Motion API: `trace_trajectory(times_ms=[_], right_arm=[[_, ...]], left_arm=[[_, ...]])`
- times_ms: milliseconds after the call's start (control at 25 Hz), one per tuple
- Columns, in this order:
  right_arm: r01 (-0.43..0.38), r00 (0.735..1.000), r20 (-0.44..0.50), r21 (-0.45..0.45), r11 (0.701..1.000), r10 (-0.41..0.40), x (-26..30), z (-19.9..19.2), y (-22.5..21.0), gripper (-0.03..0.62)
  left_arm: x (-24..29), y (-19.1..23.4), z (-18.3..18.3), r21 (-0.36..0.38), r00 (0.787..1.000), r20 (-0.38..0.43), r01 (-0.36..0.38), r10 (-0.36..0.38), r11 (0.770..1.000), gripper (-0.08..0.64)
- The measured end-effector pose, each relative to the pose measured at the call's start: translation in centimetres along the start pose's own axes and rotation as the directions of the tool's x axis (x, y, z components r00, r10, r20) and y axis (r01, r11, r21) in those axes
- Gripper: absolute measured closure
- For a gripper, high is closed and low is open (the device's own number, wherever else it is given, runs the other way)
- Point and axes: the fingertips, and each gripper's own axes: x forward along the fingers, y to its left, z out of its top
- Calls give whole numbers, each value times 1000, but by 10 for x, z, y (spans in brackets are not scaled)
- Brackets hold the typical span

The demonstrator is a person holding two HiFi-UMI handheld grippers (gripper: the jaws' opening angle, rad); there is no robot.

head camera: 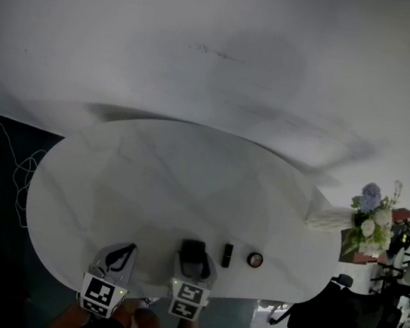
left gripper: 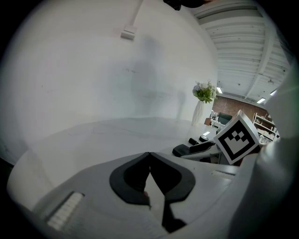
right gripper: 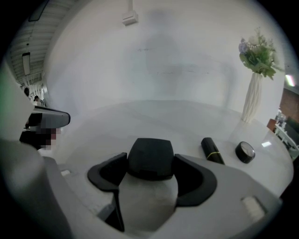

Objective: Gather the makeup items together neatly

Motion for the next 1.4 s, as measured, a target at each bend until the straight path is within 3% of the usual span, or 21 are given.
trace_trajectory(times_ms=[360,680,1040,1280,1400], right_arm=[[1,999,34,-4,1000,-1,-10,11,0,273],[1,990,144,-13,1000,1,-55,50,-8,273],[58,933,358,-33,998,-42,-150,113,-31,273],[96,875,481,-50,994,-60,-214,148,-49,275],[112,851,521,-63,992,-63,-240,156,-53,346]], left_arm=[[-8,0,11,10,1000,27,-11,11,1000,549],[-31,-16,53,42,994,112,-22,17,999,549],[-77,-44,123,100,968,249,-32,6,994,549],[-105,-67,168,133,943,333,-43,-3,990,549],[-118,-78,183,151,930,368,-50,-10,987,549]])
